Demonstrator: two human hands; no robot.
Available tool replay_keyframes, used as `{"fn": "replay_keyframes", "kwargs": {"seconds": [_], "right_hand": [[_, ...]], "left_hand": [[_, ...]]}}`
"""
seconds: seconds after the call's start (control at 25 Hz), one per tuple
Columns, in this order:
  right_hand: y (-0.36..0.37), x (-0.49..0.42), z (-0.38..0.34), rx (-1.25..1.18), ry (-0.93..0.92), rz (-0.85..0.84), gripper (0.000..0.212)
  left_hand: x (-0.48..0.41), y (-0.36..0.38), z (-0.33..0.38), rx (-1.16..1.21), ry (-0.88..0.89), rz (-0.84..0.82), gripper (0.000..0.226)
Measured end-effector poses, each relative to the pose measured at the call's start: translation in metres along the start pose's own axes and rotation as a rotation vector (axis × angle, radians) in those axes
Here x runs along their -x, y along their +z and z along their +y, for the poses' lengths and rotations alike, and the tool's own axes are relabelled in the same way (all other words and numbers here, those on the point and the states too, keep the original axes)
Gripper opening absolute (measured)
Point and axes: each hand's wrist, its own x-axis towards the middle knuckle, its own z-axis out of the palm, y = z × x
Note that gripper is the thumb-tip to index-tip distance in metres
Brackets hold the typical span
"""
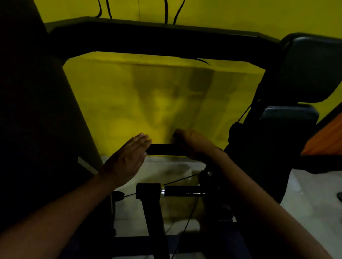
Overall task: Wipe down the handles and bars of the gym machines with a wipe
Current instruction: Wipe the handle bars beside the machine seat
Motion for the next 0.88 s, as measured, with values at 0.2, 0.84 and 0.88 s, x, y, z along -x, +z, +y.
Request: {"fn": "replay_keyframes", "kwargs": {"seconds": [0.2,0.84,0.88], "right_hand": [[0.02,0.028,-0.007,-0.012,-0.017,0.295,0.025],[0.132,0.037,-0.083,-2.059,0.837,0.957,0.013],[0.124,0.034,-0.081,-2.364,0.831,0.95,0.005]], "left_hand": [[0.0,-0.001,-0.001,-0.019,-0.002,0.005,0.052],[-0.001,-0.001,0.0,0.01,-0.033,0.024,0.055],[0.0,-0.001,0.0,0.007,-0.031,0.026,0.055]]}}
